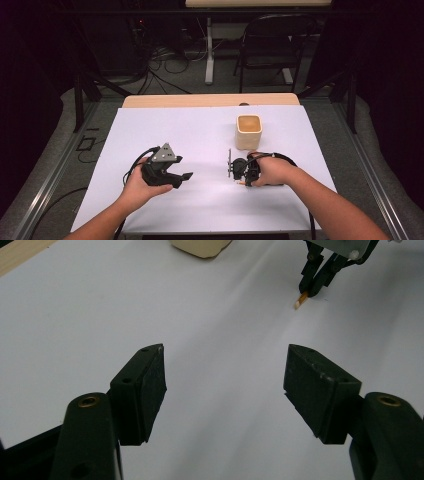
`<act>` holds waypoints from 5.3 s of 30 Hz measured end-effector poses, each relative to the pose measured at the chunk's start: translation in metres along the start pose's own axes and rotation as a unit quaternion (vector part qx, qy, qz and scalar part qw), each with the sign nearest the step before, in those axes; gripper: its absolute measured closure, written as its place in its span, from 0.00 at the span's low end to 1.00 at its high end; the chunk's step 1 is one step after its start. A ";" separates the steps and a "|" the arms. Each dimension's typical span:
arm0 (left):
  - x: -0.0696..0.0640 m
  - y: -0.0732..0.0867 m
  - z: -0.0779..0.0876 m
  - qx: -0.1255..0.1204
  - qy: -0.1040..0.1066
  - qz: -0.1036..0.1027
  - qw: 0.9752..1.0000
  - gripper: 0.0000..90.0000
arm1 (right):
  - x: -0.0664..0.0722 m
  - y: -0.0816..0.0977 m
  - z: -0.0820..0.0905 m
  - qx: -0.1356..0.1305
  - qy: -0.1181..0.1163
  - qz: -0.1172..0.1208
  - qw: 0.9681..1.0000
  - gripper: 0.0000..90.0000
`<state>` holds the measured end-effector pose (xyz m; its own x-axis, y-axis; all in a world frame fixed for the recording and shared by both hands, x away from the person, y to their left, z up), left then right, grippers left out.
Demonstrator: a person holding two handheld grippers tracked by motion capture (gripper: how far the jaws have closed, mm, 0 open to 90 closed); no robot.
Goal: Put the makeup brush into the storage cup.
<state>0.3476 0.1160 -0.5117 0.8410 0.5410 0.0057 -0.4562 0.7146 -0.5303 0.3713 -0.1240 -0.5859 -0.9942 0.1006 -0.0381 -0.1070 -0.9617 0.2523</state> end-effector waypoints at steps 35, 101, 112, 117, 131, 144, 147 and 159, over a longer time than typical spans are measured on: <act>-0.002 -0.001 0.000 -0.004 0.002 -0.001 1.000 0.38 | 0.003 0.003 0.040 -0.035 0.016 -0.004 0.999 0.94; -0.009 -0.011 0.002 -0.031 0.012 0.007 0.999 0.41 | -0.005 0.035 0.102 -0.316 -0.009 -0.114 0.942 0.94; -0.013 -0.015 0.001 -0.036 0.017 0.007 0.999 0.41 | -0.005 0.033 0.105 -0.358 0.002 -0.124 0.925 0.94; -0.015 -0.020 0.001 -0.039 0.020 0.001 0.999 0.41 | -0.005 0.033 0.107 -0.372 0.002 -0.132 0.919 0.94; -0.020 -0.028 -0.003 -0.050 0.027 0.003 0.998 0.41 | -0.011 0.040 0.112 -0.421 0.011 -0.165 0.892 0.94; -0.027 -0.038 -0.010 -0.051 0.035 0.001 0.998 0.41 | -0.017 0.049 0.121 -0.463 0.030 -0.196 0.864 0.94; -0.027 -0.039 -0.010 -0.054 0.035 0.001 0.998 0.41 | -0.018 0.052 0.122 -0.471 0.032 -0.202 0.858 0.94; -0.030 -0.046 -0.013 -0.061 0.039 0.003 0.997 0.42 | -0.020 0.054 0.122 -0.491 0.027 -0.218 0.843 0.94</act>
<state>0.3468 0.0611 -0.4982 0.8606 0.5056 -0.0618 -0.4267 0.6495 -0.6294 0.3837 -0.1463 -0.4532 -0.8583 0.5123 0.0284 -0.3740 -0.5869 -0.7181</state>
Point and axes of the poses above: each handheld gripper's, and its own axes: z roughly backward along the jaws, y roughly out of its underside, x roughly to its left, the point moved 6 cm from there along -z, roughly forward along the jaws, and after that the axes turned 15 degrees about x, right-handed, at the moved point
